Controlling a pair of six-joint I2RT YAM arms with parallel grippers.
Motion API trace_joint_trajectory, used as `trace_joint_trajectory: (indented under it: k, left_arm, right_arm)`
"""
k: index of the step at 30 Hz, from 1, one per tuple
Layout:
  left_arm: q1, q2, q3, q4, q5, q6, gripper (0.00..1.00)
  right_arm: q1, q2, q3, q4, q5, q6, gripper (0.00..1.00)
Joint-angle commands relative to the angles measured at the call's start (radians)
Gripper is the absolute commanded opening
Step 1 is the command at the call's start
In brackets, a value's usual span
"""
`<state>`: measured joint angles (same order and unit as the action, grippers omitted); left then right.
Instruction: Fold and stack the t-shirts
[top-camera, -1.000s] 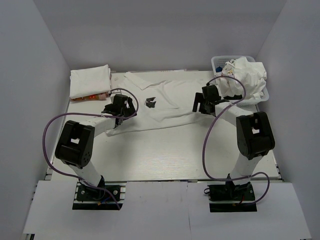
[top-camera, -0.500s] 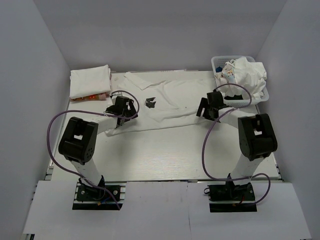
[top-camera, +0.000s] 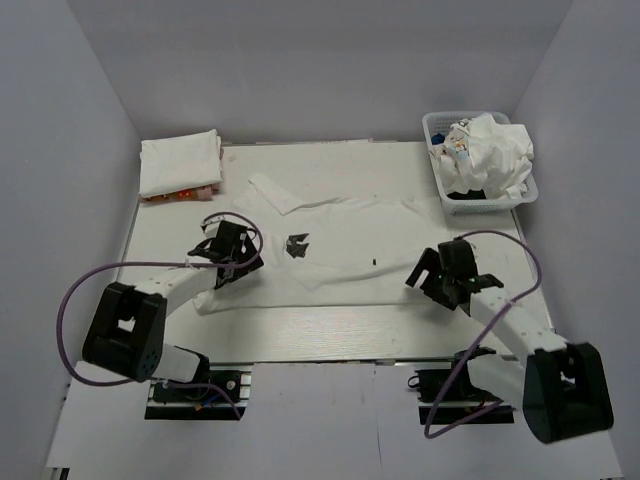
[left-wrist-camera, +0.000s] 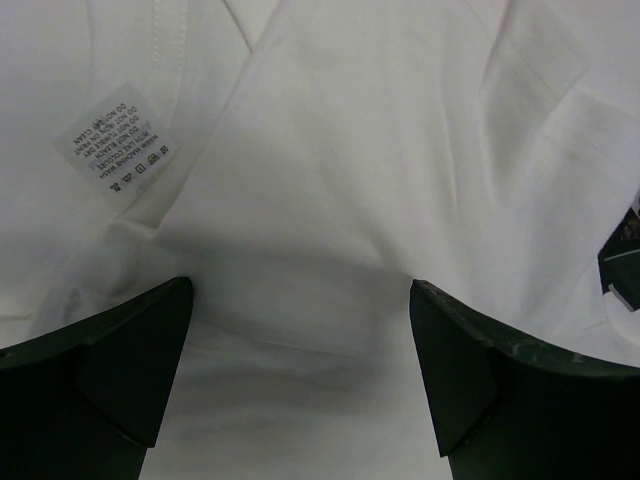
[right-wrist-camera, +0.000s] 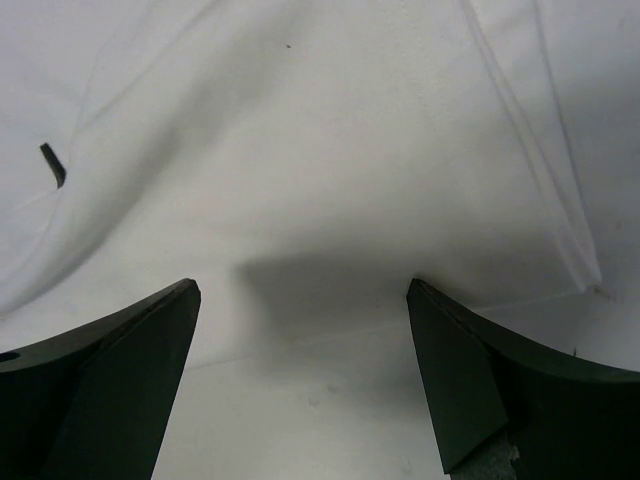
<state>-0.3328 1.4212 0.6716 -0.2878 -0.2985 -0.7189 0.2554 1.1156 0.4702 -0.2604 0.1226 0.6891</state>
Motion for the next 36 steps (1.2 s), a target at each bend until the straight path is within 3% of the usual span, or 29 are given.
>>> trace_joint_trajectory:
  k: [1, 6, 11, 19, 26, 31, 36]
  left_arm:
    - [0.000, -0.106, -0.035, -0.192, 0.006, -0.069, 1.00]
    - [0.000, -0.284, -0.006, -0.125, -0.027, -0.031, 1.00]
    - [0.000, -0.326, 0.072, -0.054, -0.091, -0.008, 1.00]
    - [0.011, -0.135, 0.184, -0.016, -0.100, 0.028, 1.00]
    - [0.020, 0.028, 0.322, 0.044, -0.074, 0.091, 1.00]
    - [0.031, 0.195, 0.488, 0.044, -0.091, 0.105, 1.00]
    - [0.090, 0.407, 0.658, 0.045, -0.059, 0.156, 1.00]
  right_arm:
    - [0.011, -0.147, -0.062, -0.281, -0.063, 0.055, 0.90]
    - [0.048, -0.237, 0.082, -0.336, -0.061, -0.075, 0.90]
    - [0.105, -0.133, 0.162, -0.168, -0.182, -0.141, 0.90]
    - [0.231, 0.124, 0.218, 0.032, -0.242, -0.132, 0.90]
    - [0.252, 0.311, 0.320, 0.153, -0.160, -0.040, 0.90]
    - [0.243, 0.440, 0.457, 0.089, -0.002, -0.007, 0.90]
    - [0.239, 0.520, 0.608, -0.083, 0.115, -0.017, 0.90]
